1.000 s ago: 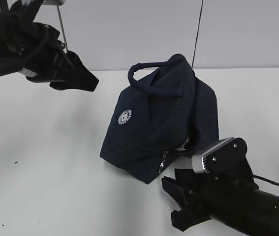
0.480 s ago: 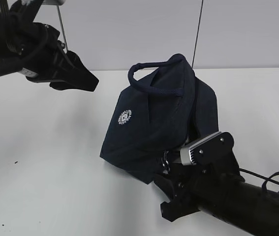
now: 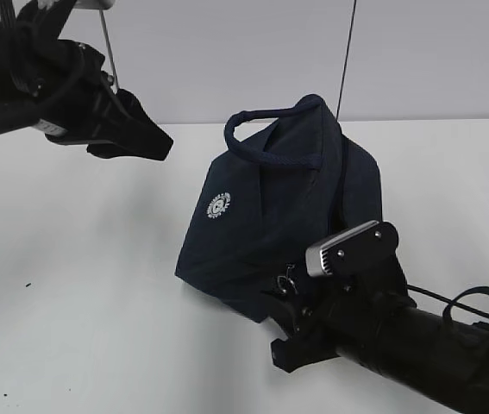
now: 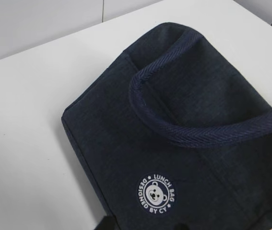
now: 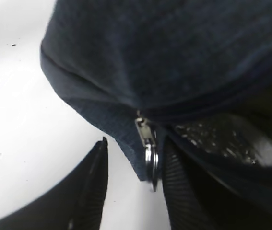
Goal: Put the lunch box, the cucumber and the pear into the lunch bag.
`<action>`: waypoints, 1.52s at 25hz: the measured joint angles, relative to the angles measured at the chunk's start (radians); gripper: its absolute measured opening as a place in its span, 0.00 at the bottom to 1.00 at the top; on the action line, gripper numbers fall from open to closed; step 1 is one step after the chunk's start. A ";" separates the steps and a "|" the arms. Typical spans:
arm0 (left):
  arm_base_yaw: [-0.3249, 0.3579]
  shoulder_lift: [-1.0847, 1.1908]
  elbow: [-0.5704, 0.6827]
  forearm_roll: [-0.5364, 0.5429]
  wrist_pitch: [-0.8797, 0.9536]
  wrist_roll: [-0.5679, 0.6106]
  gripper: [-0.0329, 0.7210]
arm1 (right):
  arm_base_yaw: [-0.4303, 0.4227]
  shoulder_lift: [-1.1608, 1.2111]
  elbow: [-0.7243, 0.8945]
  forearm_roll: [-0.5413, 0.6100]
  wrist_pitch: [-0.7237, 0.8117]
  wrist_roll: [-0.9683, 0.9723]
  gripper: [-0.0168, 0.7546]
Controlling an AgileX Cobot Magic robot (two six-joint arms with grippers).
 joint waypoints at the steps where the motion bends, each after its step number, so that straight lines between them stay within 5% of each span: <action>1: 0.000 0.000 0.000 0.000 0.000 0.000 0.36 | 0.000 0.002 0.000 0.008 0.002 0.000 0.42; 38: 0.000 0.000 0.000 0.000 0.000 0.000 0.36 | 0.000 0.039 -0.011 0.043 -0.048 0.000 0.35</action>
